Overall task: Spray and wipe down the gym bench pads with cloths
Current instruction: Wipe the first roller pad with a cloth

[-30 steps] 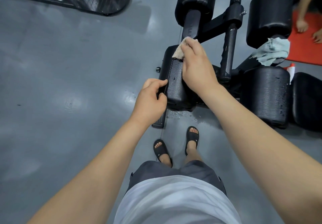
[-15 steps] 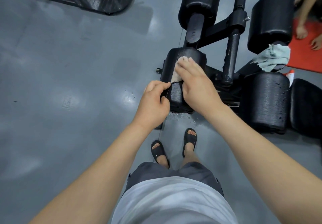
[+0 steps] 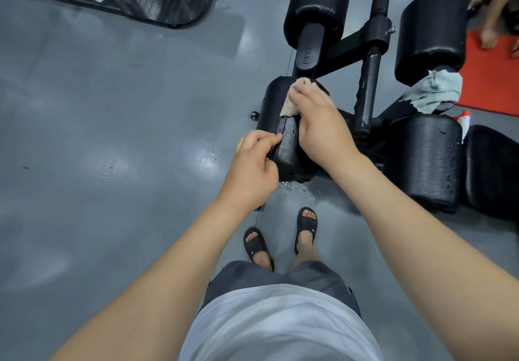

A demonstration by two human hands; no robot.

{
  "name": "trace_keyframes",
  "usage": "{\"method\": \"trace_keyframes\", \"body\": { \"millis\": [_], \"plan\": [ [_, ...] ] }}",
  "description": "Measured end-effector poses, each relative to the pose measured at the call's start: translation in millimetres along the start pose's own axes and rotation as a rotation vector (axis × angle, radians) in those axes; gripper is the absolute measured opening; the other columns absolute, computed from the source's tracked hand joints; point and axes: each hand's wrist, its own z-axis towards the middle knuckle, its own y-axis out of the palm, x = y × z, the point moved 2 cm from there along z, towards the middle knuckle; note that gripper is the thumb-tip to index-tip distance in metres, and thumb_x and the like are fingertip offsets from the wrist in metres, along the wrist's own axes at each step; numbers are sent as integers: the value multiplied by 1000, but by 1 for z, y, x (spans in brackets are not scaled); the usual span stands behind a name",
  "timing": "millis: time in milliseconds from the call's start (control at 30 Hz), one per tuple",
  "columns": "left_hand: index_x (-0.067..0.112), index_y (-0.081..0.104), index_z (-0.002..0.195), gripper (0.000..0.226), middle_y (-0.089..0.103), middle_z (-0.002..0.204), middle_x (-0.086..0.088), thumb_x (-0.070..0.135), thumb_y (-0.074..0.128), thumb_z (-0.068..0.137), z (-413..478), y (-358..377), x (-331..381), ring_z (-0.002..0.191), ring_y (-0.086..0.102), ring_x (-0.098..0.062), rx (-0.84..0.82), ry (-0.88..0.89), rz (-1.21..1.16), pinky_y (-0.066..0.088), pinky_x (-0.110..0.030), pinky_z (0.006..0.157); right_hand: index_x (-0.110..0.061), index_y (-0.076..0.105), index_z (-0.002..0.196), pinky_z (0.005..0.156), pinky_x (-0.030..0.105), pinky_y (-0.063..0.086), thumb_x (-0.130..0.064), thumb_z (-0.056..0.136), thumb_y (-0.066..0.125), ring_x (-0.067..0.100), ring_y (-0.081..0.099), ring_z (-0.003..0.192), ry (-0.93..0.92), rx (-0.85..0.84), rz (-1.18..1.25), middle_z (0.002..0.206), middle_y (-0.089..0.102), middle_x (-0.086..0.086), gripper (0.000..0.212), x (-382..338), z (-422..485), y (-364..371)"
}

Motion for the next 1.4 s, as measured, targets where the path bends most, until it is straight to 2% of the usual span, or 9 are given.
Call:
{"method": "trace_keyframes", "body": {
  "millis": [133,300,567,733,1000,1100,1200,1300,1400],
  "plan": [
    [12,71,117,52,60,119,4,-9,41,80,-1,-7,-1,107,55,4,71,-14,-92,39,-9,97,-1,52,144,124,48,26,5,87,36,37,33,149,17,-8,55,156,43,14,60,-9,-29,8],
    [17,68,121,54,59,121,4,3,37,80,-1,-11,-22,110,57,-6,142,-176,-120,43,-18,102,-2,54,143,126,41,23,15,85,45,32,32,149,-9,5,108,156,44,12,60,-16,-58,9],
    [16,66,125,55,56,124,5,-11,39,86,1,-4,-26,119,57,-11,94,-231,-111,45,-23,103,-1,60,134,125,42,25,15,79,44,35,37,145,-120,-21,101,148,52,10,60,-26,-87,12],
    [15,65,126,57,55,122,5,-12,38,84,-2,-1,-24,117,56,-13,111,-206,-98,44,-24,104,-3,57,138,124,42,27,15,80,51,38,35,147,-135,-56,76,152,49,11,61,-28,-100,13],
    [14,65,129,63,54,121,9,-11,36,79,-6,1,-15,121,54,-14,95,-154,-58,40,-19,107,-5,56,140,121,45,33,-9,91,22,35,37,146,-121,-72,-34,154,47,7,60,-19,-66,13],
    [15,69,123,64,56,123,6,-3,33,73,-9,4,-9,123,53,-18,100,-68,-46,41,-29,111,-3,57,137,121,45,31,0,91,32,38,40,142,-66,-57,-55,151,49,9,53,-14,-52,9],
    [12,73,117,60,57,124,4,-10,36,76,-12,8,2,122,49,-14,83,2,7,39,-21,109,-3,56,139,120,45,33,9,87,44,39,44,138,9,-30,-88,149,50,11,54,-9,-39,1],
    [8,77,109,55,62,124,-3,-5,36,76,-17,14,14,118,48,-15,38,78,47,36,-13,106,-5,57,136,116,43,37,5,87,40,36,48,130,30,10,-101,145,52,8,53,-11,-26,-11],
    [7,78,106,54,64,123,-5,-1,34,74,-19,18,17,120,49,-22,11,101,58,40,-25,108,-3,61,127,107,43,44,6,88,40,34,50,121,29,49,-79,137,56,7,44,-17,-14,-21]
  ]
}}
